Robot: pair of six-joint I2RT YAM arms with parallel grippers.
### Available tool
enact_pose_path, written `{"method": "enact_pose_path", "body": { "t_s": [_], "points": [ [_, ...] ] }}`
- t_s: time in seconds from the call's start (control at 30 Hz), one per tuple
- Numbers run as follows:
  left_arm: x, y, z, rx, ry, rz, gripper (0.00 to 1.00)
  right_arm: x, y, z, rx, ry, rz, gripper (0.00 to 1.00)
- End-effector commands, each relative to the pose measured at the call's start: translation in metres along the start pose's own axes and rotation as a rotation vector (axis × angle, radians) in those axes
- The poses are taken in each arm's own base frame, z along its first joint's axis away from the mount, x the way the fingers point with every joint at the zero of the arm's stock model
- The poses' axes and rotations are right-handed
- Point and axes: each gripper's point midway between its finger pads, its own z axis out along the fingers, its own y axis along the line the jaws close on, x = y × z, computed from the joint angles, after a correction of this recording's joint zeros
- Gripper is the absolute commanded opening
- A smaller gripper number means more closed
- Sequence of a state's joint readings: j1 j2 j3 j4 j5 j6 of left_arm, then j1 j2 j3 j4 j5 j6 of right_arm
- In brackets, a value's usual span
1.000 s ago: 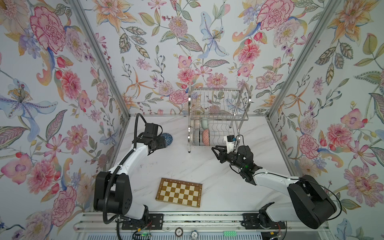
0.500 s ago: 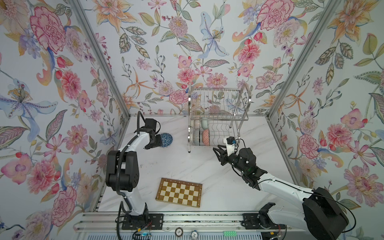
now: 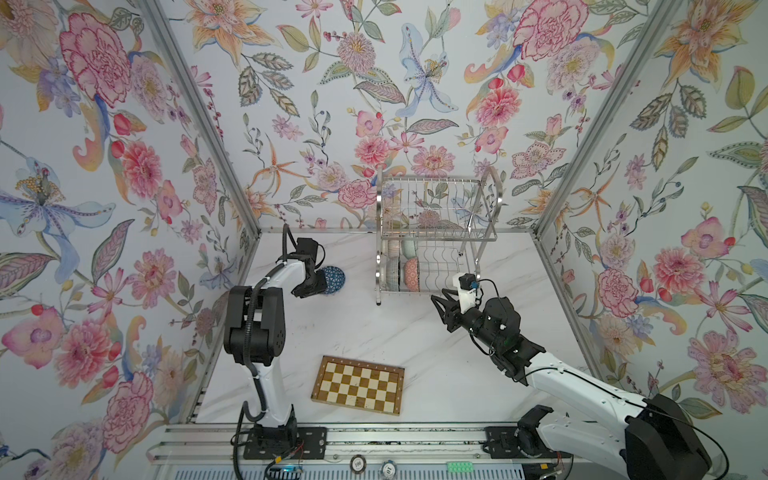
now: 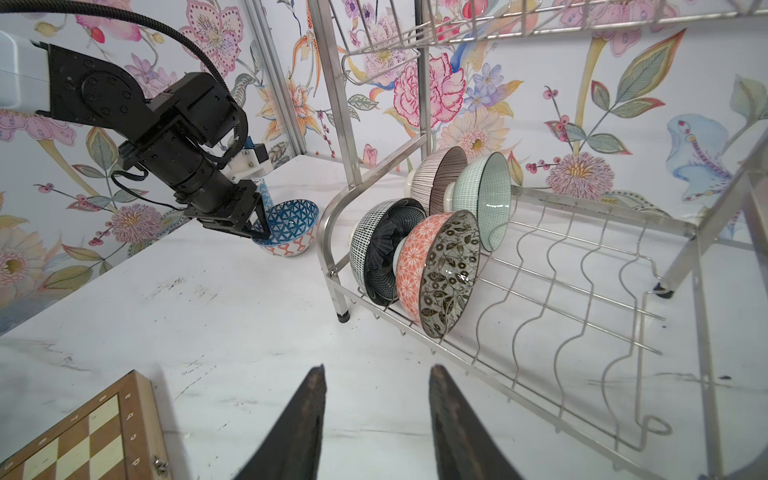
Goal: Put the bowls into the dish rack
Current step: 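Lower the left gripper onto the blue triangle bowl rim and close it, then carry the blue bowl with the left gripper toward the right gripper and set it down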
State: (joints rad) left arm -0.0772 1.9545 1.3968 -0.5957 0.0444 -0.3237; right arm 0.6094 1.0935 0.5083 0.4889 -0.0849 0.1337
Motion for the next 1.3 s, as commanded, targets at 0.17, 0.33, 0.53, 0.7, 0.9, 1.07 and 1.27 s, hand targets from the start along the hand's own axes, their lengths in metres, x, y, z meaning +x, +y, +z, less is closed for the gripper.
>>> {"method": "enact_pose_path", "body": {
  "t_s": [0.17, 0.33, 0.53, 0.7, 0.9, 1.07, 1.27],
  "points": [
    [-0.010, -0.001, 0.006, 0.005, -0.015, -0.022, 0.30, 0.001, -0.008, 0.004, 0.026, 0.010, 0.019, 0.43],
    [-0.014, -0.006, -0.002, 0.036, -0.034, -0.024, 0.13, 0.006, -0.016, 0.009, 0.031, 0.017, 0.061, 0.44],
    [-0.016, -0.016, -0.016, 0.099, -0.057, -0.011, 0.03, 0.012, -0.020, 0.016, 0.036, 0.045, 0.100, 0.45],
    [-0.010, -0.022, -0.031, 0.146, -0.075, -0.012, 0.00, 0.018, -0.030, 0.024, 0.038, 0.076, 0.133, 0.46],
    [0.004, -0.027, -0.049, 0.179, -0.078, 0.013, 0.00, 0.022, -0.031, 0.034, 0.020, 0.090, 0.170, 0.47],
    [0.025, -0.036, -0.059, 0.215, -0.057, 0.044, 0.00, 0.021, -0.037, 0.041, 0.023, 0.095, 0.212, 0.47],
    [0.057, -0.049, -0.073, 0.268, -0.036, 0.113, 0.00, 0.015, -0.039, 0.050, 0.013, 0.090, 0.255, 0.47]
  ]
}}
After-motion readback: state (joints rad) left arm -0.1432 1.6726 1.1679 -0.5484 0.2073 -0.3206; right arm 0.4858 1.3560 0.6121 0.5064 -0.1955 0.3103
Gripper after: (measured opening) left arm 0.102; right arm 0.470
